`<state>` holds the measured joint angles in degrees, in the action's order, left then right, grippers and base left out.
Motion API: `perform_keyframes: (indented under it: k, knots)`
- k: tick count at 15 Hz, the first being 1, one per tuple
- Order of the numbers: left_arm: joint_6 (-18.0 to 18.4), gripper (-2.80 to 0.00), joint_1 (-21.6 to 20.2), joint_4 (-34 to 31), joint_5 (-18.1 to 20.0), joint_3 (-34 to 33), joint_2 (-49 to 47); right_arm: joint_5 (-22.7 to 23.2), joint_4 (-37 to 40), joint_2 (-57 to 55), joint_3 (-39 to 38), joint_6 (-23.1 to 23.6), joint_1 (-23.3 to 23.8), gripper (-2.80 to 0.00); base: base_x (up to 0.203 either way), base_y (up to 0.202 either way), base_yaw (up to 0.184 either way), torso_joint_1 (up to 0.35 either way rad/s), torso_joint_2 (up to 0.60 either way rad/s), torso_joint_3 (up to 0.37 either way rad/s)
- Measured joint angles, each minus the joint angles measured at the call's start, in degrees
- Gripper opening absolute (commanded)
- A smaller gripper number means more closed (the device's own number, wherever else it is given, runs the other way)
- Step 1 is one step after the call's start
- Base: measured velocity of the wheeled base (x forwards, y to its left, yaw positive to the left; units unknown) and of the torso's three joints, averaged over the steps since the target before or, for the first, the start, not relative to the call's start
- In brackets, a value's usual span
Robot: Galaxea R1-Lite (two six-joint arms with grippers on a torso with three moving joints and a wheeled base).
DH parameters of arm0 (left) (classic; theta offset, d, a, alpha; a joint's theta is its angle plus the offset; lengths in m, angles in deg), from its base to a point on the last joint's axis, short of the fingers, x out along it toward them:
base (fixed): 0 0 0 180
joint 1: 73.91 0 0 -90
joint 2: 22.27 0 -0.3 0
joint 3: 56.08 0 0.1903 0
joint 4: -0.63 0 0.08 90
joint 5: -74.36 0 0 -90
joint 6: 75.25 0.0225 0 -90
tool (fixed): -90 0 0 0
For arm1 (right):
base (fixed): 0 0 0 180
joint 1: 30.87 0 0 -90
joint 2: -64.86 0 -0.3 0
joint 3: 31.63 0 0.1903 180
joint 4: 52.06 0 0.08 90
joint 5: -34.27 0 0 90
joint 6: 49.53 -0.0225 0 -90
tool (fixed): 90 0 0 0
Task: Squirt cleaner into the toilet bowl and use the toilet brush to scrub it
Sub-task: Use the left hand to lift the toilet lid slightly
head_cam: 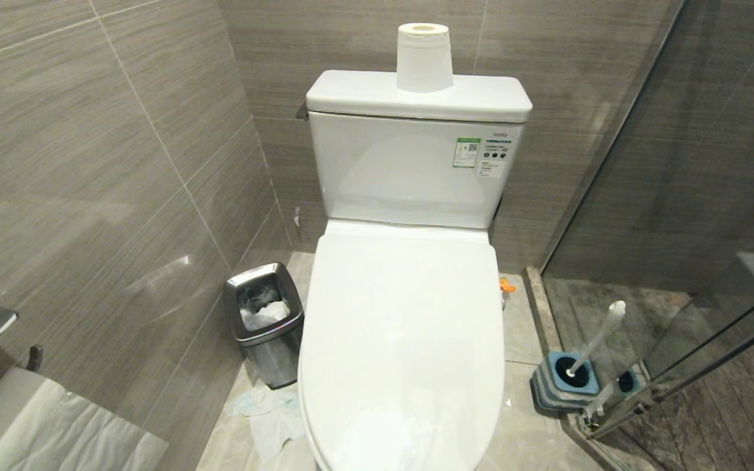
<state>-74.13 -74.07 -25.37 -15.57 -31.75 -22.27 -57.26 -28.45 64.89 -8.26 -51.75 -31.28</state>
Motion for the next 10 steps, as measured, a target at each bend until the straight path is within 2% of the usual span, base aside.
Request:
perform_keyframes:
  k: [10]
  knots:
    - [0.09,-2.8,0.12,-0.04,0.06,0.0,0.0,-0.03,0.0,0.0,0.0,-0.09,0.0,-2.8,0.0,0.0,0.0,0.0,0.0,0.0]
